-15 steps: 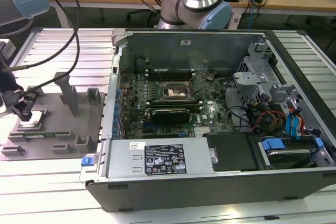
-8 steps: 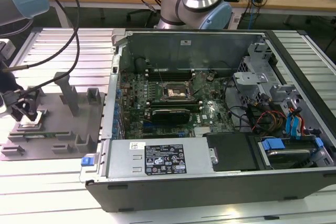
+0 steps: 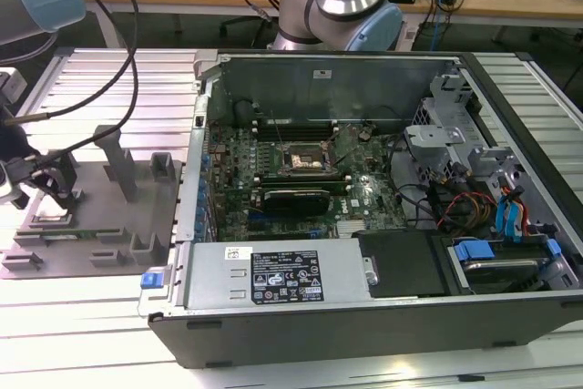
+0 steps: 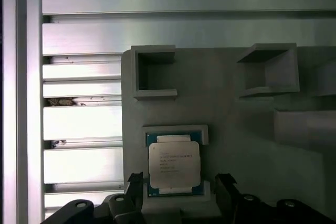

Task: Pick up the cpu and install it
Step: 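Pick up the cpu and move it towards the insertion slot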

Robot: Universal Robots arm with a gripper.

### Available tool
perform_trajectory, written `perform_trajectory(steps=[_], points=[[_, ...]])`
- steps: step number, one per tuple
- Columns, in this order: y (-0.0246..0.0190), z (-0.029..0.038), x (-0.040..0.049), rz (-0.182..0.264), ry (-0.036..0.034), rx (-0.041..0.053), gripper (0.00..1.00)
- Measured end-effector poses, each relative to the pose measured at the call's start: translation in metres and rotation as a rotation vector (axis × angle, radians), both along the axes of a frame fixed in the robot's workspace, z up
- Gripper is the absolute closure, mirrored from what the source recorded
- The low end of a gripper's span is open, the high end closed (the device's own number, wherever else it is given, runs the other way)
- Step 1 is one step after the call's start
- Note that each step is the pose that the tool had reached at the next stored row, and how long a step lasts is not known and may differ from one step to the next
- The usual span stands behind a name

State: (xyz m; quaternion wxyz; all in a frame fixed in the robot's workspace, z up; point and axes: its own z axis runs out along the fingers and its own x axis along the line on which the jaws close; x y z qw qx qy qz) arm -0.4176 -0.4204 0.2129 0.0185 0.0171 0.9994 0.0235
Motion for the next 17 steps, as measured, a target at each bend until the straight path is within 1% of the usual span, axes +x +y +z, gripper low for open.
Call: perform_trajectory(steps=[3,4,7,10,13,17], points=[[0.0005,-0.0057,0.0,0.0,0.0002,-0.0001,0.34],[0.0018,-0.0092,0.0,0.0,0.0001,-0.0001,0.34],[0.0035,-0.014,0.0,0.001,0.0002,-0.0001,0.34],[0.0048,-0.0168,-0.0005,0.001,0.0002,-0.0001,0.34],[0.0076,-0.0211,-0.0007,0.002,0.0002,-0.0002,0.34],[0.0082,-0.0221,-0.0007,0.002,0.0002,-0.0002,0.34]])
